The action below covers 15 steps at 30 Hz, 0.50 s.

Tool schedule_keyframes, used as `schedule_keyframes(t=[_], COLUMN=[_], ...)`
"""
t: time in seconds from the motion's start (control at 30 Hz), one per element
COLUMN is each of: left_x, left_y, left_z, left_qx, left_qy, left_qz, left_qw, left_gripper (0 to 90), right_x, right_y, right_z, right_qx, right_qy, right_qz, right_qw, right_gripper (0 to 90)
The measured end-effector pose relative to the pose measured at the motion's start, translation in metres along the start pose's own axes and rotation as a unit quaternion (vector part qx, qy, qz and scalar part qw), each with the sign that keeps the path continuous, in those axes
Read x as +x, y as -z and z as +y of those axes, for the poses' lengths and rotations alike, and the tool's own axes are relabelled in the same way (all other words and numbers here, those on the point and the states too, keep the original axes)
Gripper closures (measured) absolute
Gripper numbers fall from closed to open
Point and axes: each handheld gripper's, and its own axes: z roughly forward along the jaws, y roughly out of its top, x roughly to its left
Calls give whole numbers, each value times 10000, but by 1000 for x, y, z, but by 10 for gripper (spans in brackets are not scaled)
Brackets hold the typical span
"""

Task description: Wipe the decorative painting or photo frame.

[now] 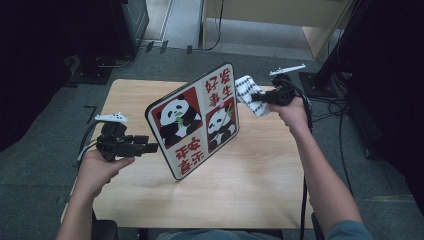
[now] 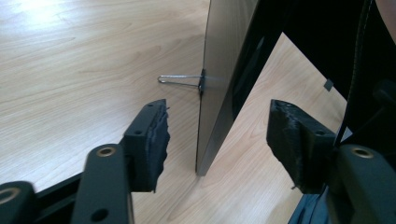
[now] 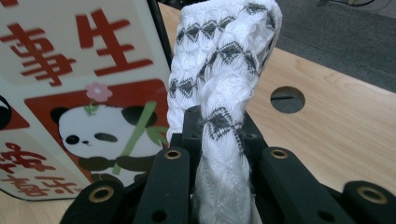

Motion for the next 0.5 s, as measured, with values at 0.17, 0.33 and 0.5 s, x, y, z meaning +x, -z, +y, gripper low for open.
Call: schedule_keyframes(t=[0.17, 0.33, 0.5], left_x=[-3, -6, -9], left_y=[-8, -14, -21], left_z=[2, 7, 13], left_qx=[-116, -210, -257], left_qy=[0, -19, -69], left_qz=[-145, -245, -283], left_qw=[9998, 9995, 9992], left_gripper=[479, 536, 608], right_x=[6, 12, 18], right_y=[2, 5, 10], right_z=[14, 31, 48], right_qx=[-4, -43, -130], right_qy=[70, 166, 165], right_qz=[-38, -66, -31], right_qw=[10000, 9998, 9998], right_gripper=[799, 795, 797])
